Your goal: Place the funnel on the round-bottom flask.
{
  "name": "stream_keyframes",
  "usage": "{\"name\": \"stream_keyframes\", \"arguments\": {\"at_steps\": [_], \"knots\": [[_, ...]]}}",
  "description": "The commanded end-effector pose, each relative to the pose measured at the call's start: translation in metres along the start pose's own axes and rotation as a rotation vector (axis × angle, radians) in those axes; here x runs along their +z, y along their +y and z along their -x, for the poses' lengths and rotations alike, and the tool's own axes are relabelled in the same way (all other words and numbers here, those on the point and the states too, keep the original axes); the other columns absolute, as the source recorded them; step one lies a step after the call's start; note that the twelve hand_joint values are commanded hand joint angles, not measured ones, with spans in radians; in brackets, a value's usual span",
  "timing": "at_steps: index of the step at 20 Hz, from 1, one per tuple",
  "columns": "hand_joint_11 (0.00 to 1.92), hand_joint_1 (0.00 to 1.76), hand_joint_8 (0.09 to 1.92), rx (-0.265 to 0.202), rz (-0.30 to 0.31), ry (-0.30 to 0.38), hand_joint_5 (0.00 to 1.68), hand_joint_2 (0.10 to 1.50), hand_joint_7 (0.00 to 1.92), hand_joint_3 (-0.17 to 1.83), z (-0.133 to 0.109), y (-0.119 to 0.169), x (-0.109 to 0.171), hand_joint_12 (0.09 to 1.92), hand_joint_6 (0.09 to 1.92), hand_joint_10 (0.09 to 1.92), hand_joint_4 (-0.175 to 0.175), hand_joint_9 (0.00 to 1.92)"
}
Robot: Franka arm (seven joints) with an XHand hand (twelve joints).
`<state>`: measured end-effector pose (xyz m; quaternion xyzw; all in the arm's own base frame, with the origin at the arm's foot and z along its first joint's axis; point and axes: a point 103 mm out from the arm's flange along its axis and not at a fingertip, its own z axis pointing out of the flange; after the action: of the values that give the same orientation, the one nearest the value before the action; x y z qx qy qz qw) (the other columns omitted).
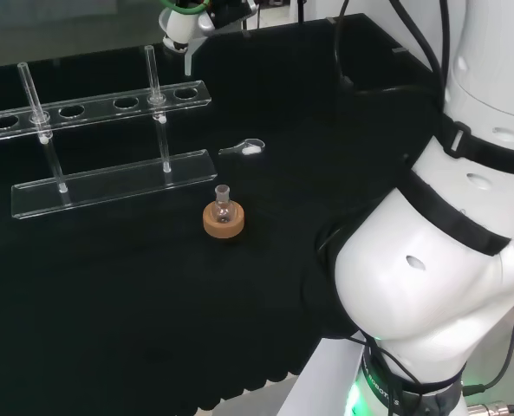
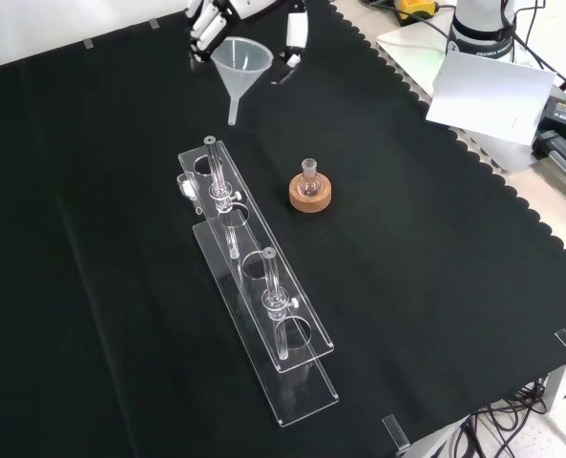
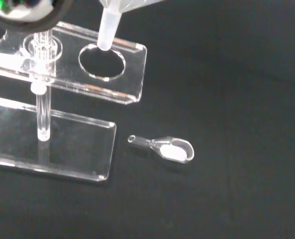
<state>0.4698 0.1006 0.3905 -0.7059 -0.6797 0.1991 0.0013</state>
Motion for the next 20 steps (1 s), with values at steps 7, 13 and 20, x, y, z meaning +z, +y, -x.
{"name": "stream_keyframes", "arguments": {"at_steps": [7,13,20], "knots": [[0.64,0.78,0.73,0.065,-0.045,0.028,0.55,0.74,0.65,0.64,0.005,-0.063,0.037,1.25,0.67,0.48,-0.065,0.97],[0.64,0.79,0.74,0.055,-0.086,0.034,0.56,0.74,0.66,0.64,-0.005,-0.063,0.063,1.25,0.68,0.48,-0.065,0.97],[0.64,0.79,0.74,0.045,-0.141,0.032,0.56,0.74,0.65,0.65,-0.016,-0.053,0.098,1.25,0.70,0.48,-0.066,0.97]]}}
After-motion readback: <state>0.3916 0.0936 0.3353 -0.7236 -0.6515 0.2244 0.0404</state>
